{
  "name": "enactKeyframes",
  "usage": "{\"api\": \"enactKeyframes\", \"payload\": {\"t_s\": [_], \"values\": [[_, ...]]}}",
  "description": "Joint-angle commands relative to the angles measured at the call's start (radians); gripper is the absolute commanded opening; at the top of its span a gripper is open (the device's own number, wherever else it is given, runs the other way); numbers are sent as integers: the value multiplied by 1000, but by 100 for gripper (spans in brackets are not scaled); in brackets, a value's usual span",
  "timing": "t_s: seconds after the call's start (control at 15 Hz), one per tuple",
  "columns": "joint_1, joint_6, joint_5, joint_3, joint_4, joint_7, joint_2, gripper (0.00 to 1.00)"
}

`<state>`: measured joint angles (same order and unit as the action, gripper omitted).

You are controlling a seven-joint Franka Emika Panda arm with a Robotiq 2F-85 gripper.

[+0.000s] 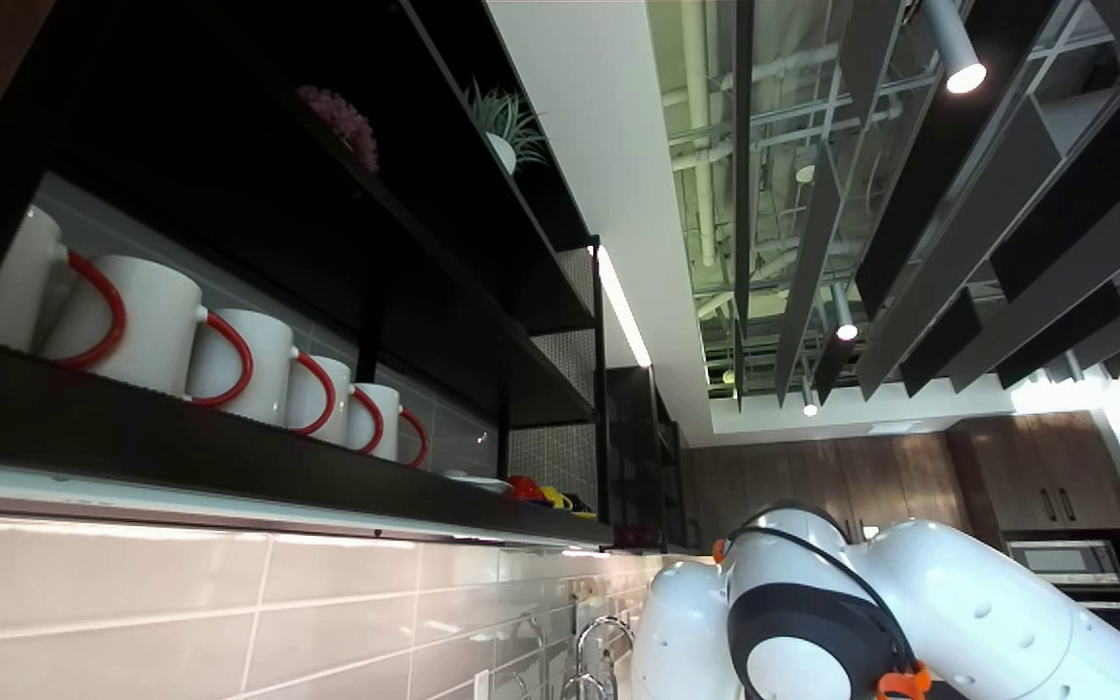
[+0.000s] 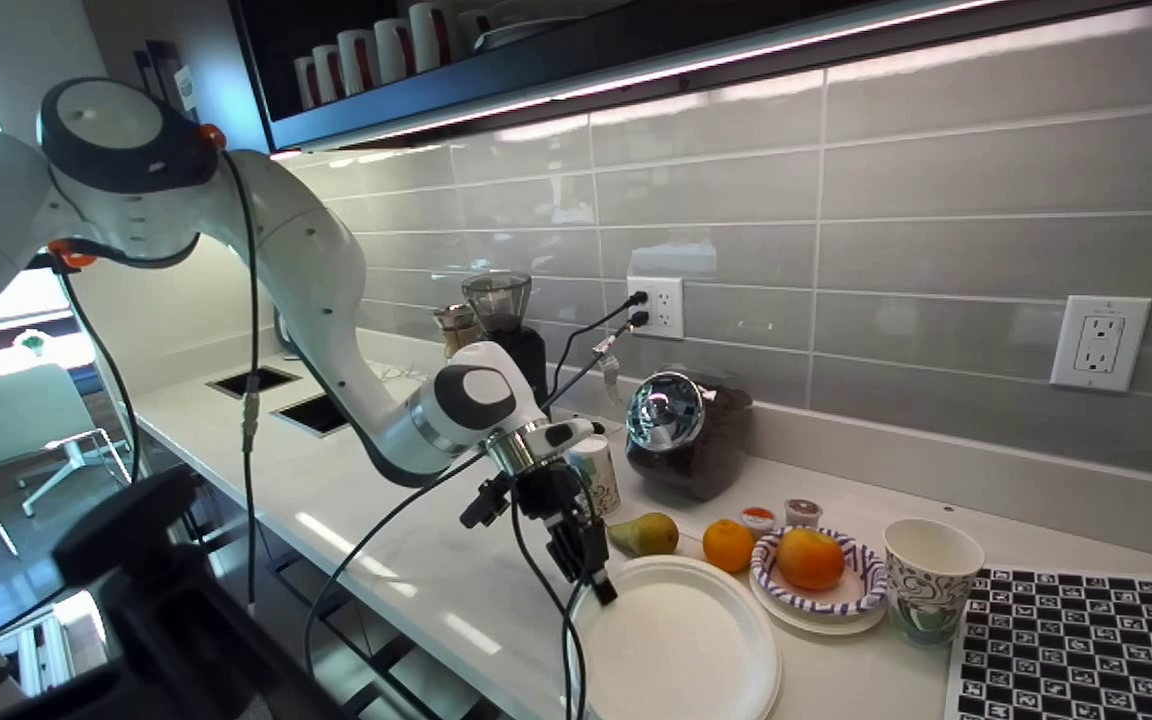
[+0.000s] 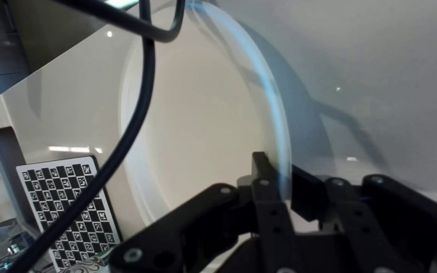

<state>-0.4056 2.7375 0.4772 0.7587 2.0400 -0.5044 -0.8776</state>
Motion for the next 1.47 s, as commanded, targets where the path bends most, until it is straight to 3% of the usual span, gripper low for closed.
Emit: {"api": "enactKeyframes", "payload": {"t_s": [0.0,0.53,0.73,0.8,0.93,1.13,1.4], "values": [[-108,75,49,106,107,-16,30,1],[-469,135,64,393,283,27,-58,1],[-598,229,45,494,344,41,-118,1],[-530,160,-30,427,298,85,-87,6],[-591,202,-46,472,329,98,-117,6],[-606,215,-51,481,339,102,-132,1],[-791,328,-108,637,413,96,-299,1]]}}
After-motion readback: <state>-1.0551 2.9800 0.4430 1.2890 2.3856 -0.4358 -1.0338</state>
